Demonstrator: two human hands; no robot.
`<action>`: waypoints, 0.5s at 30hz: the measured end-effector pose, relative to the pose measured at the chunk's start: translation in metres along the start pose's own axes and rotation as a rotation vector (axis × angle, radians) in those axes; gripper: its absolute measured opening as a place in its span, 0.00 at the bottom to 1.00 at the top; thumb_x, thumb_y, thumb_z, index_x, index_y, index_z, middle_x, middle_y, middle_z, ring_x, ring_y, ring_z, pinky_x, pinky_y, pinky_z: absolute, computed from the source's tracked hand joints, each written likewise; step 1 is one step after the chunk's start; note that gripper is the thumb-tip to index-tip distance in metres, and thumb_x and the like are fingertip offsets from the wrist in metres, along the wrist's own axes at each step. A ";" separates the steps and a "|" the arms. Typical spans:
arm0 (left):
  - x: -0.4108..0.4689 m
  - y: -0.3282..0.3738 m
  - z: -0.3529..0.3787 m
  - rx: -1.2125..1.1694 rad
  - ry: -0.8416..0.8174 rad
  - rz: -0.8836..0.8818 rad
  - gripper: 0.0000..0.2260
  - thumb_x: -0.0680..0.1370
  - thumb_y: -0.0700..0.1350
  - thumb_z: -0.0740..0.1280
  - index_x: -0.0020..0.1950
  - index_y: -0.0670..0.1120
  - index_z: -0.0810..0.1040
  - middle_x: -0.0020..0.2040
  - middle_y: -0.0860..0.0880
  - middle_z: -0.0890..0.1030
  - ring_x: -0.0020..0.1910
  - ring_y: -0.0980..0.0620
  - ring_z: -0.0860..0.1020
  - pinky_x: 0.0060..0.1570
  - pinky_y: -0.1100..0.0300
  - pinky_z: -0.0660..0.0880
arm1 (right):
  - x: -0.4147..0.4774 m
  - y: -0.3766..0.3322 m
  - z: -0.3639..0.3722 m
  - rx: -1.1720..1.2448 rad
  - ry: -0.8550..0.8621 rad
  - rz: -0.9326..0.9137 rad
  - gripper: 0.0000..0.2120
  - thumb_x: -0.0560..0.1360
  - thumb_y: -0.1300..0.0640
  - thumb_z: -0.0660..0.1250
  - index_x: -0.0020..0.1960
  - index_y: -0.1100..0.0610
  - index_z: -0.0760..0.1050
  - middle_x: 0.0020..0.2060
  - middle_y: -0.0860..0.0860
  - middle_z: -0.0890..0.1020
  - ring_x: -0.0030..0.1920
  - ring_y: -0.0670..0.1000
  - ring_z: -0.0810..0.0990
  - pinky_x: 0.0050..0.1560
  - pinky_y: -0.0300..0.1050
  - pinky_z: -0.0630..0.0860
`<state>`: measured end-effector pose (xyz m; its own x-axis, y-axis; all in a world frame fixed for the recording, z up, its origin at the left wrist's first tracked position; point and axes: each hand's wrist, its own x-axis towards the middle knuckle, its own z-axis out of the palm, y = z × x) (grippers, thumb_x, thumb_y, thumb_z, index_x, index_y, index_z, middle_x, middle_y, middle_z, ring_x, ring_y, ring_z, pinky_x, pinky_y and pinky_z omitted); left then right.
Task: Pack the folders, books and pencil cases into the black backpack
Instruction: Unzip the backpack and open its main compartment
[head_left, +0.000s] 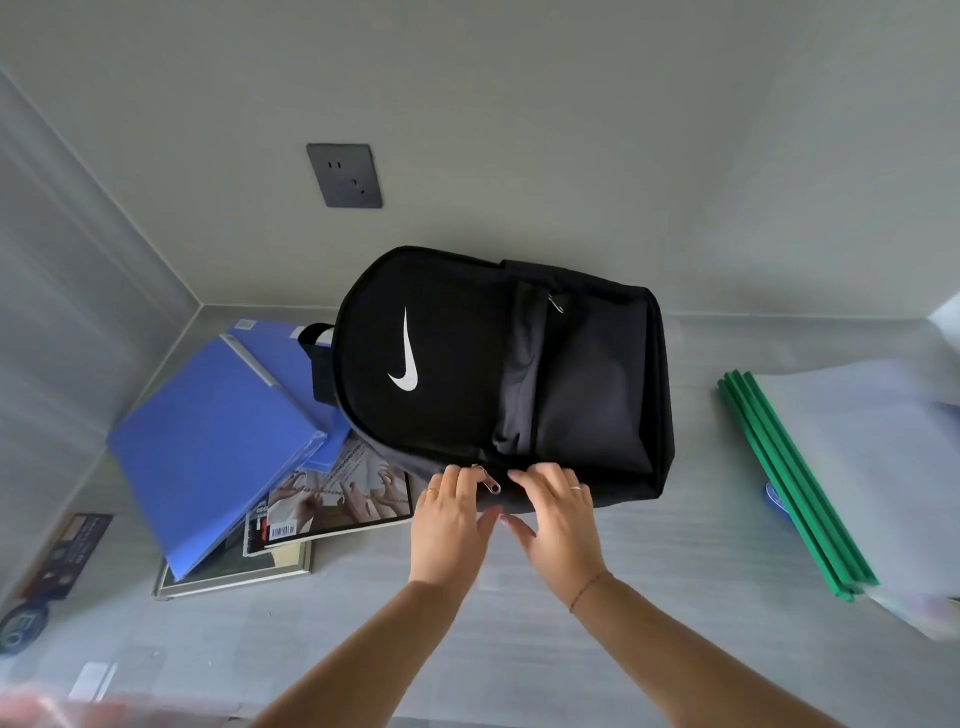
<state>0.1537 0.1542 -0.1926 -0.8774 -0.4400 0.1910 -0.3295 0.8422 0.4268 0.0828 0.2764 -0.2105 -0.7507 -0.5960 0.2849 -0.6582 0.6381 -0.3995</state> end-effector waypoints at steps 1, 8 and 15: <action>0.002 0.000 0.000 0.018 0.029 0.016 0.13 0.68 0.45 0.75 0.48 0.46 0.76 0.41 0.50 0.77 0.39 0.46 0.78 0.38 0.55 0.76 | 0.001 0.000 0.001 -0.033 -0.002 -0.012 0.24 0.62 0.50 0.78 0.56 0.52 0.77 0.47 0.48 0.78 0.46 0.51 0.78 0.43 0.43 0.73; 0.020 0.007 -0.001 0.170 0.033 0.166 0.06 0.73 0.47 0.67 0.40 0.45 0.78 0.36 0.49 0.76 0.33 0.48 0.76 0.30 0.57 0.74 | 0.015 -0.004 0.002 -0.110 0.079 0.026 0.12 0.62 0.55 0.78 0.43 0.50 0.80 0.36 0.44 0.80 0.38 0.50 0.79 0.39 0.45 0.73; 0.028 0.000 0.003 0.264 -0.097 0.205 0.13 0.58 0.41 0.79 0.35 0.45 0.77 0.35 0.48 0.75 0.31 0.48 0.76 0.27 0.59 0.74 | 0.012 0.007 0.007 -0.144 0.066 0.051 0.19 0.60 0.47 0.77 0.49 0.50 0.79 0.38 0.45 0.80 0.42 0.51 0.79 0.42 0.45 0.73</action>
<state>0.1277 0.1427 -0.1894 -0.9596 -0.2320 0.1592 -0.2103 0.9672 0.1422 0.0696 0.2698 -0.2157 -0.7822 -0.5309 0.3260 -0.6170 0.7329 -0.2868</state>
